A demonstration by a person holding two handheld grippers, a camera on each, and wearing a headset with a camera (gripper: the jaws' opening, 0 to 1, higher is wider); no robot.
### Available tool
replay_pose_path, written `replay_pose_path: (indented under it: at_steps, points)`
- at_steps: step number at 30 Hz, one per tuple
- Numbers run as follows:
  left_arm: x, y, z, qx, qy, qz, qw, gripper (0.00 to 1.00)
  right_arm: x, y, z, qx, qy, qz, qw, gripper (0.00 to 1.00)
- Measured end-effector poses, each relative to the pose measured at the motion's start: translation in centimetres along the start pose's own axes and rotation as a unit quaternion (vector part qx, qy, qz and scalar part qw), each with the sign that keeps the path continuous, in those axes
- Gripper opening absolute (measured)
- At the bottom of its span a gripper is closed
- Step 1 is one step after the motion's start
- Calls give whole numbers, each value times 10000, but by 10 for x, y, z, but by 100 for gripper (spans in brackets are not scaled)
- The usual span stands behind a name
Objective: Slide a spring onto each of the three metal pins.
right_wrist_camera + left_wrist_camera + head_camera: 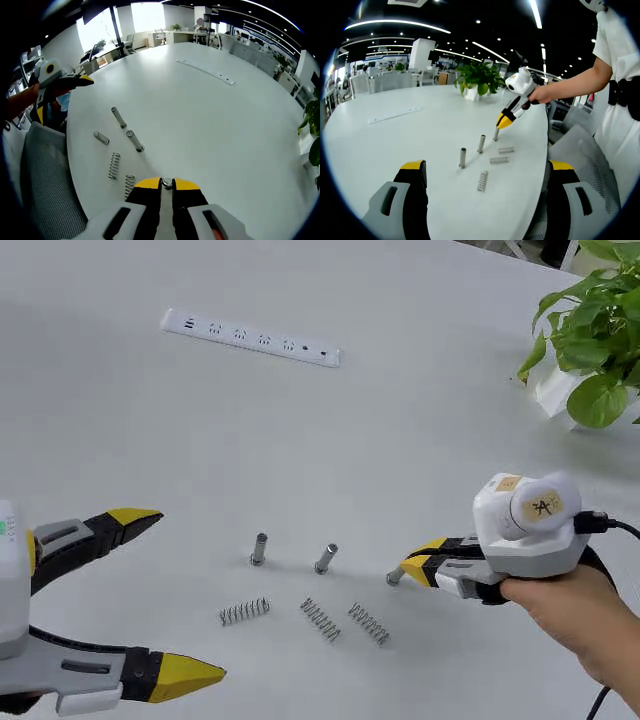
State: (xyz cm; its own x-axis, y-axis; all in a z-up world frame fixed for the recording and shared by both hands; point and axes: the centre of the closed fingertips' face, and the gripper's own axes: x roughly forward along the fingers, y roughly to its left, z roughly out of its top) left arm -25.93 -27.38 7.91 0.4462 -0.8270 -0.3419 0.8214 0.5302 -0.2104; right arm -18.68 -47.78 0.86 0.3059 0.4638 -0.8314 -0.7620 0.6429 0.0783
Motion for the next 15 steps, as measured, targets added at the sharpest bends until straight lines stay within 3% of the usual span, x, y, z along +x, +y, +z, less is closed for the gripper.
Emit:
replay_pose_path:
  at_steps: [15]
  points:
    - [1, 1, 1, -5, 3, 5, 10000, 99, 4, 1, 8, -41, -114, 0, 9999, 4]
